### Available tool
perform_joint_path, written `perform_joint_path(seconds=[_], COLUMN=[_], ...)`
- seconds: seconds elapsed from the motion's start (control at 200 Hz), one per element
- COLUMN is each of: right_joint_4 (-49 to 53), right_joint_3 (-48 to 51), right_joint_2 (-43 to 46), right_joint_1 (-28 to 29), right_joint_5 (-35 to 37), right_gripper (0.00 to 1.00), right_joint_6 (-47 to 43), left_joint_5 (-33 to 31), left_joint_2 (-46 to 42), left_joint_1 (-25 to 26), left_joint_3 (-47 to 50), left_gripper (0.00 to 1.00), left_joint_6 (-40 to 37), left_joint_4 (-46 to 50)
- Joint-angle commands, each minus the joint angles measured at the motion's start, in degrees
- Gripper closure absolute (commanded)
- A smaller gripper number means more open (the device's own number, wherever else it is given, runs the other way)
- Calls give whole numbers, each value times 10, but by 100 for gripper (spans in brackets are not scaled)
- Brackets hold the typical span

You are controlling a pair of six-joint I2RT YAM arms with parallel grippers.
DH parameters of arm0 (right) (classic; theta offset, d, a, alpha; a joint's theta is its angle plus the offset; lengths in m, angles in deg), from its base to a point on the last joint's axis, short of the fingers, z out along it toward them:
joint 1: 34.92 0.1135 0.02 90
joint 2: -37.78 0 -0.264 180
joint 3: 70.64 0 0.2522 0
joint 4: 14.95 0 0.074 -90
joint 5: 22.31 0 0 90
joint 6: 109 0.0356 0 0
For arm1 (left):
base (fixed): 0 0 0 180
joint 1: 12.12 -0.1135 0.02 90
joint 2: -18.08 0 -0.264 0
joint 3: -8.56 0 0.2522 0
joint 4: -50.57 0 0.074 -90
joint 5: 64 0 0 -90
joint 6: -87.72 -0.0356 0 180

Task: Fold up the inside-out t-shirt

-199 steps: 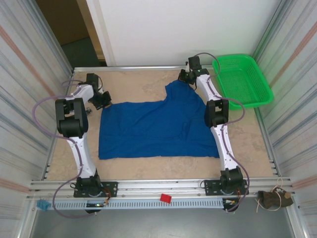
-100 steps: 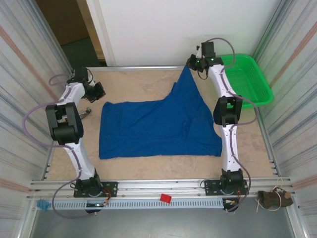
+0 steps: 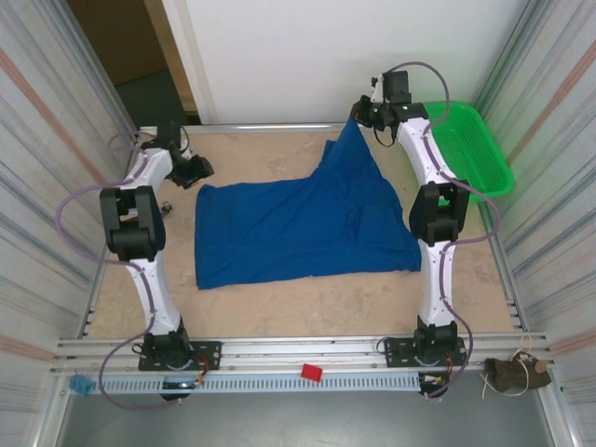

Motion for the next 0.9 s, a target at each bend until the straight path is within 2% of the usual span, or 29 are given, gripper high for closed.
perform_joint_path(seconds=[0.0,0.235,0.451,0.741,0.787,0.847,0.897], right_joint_4=[-3,-11,-16,-20,-22,-22,-21], right_joint_3=[2,-4,-14,-14,-14,-15,-15], right_joint_2=[-23,-41,-50,-45,-45,-44,-45], right_joint_1=[1,-5,-8,-14,-14,-14,-15], right_joint_5=[1,-8,-15,-21,-22,-23,-24], right_gripper=[100,100,100,100,100,100,100], right_joint_6=[-8,-4,2,12,15,15,16], left_joint_5=[-42,-70,-66,-49,-45,-42,-41], left_joint_2=[36,75,99,120,121,121,117], left_joint_1=[0,1,7,16,16,16,16], left_joint_3=[-42,-86,-103,-109,-107,-104,-101], left_gripper=[51,48,47,58,61,84,98], left_joint_6=[-21,-23,-24,-9,-8,-6,-4], left_joint_4=[45,63,62,67,67,67,66])
